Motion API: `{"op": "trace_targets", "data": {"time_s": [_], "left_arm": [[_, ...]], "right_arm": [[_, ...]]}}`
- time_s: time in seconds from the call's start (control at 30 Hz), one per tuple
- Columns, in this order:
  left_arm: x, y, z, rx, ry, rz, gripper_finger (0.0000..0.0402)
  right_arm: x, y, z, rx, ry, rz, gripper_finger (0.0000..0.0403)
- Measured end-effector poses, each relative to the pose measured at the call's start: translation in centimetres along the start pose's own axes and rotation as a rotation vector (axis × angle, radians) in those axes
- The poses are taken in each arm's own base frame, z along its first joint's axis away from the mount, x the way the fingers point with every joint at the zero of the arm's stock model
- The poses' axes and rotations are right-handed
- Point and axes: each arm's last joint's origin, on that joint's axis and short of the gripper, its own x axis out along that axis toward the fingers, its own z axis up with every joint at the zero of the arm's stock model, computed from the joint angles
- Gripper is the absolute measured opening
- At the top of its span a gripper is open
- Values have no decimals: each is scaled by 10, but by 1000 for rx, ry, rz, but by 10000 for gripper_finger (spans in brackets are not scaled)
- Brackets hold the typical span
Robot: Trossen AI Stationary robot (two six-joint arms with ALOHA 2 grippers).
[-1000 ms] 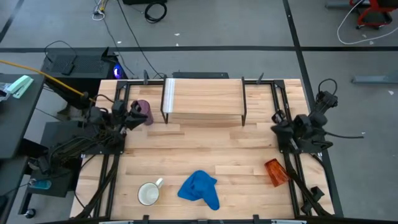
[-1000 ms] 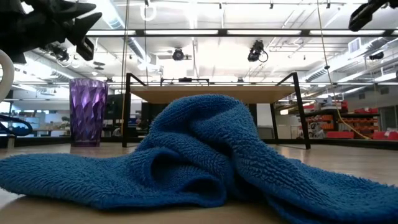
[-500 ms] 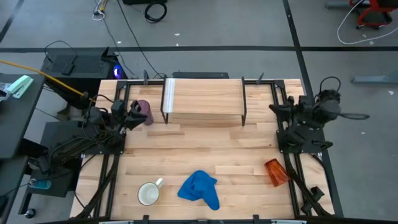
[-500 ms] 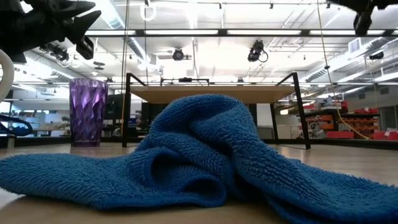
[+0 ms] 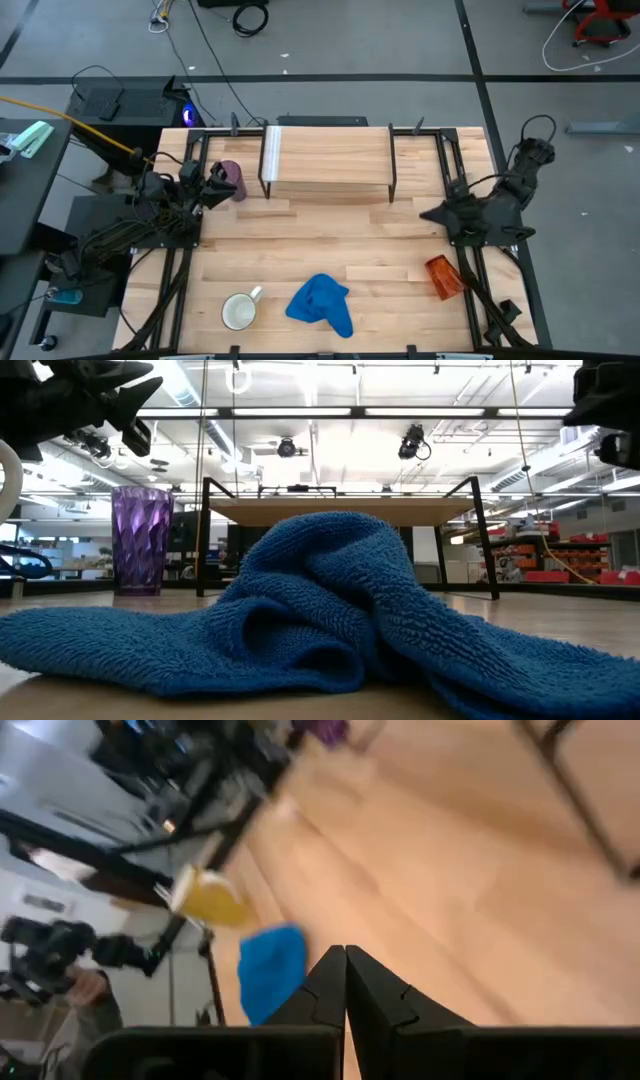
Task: Stack small to large cups/mugs on shelf
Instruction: Move the shelf to the center of the table
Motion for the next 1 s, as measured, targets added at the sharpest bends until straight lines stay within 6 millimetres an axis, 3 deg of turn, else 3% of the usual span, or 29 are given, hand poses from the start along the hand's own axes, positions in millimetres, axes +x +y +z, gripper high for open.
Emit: {"op": "trace_targets", "data": {"time_s": [0.2,0.5,0.7,1.0], "left_arm": [[0,0,0,2,1,0,88],[0,3,1,-42,-67,99,86],[2,11,11,-144,-122,238,93],[28,18,64,-237,5,375,91]], "right_arm": [[19,8,-16,-70,71,-127,11],[25,11,-13,-167,-186,-202,17],[10,31,16,-184,-354,-203,43],[-33,60,71,-148,-441,-191,65]]}}
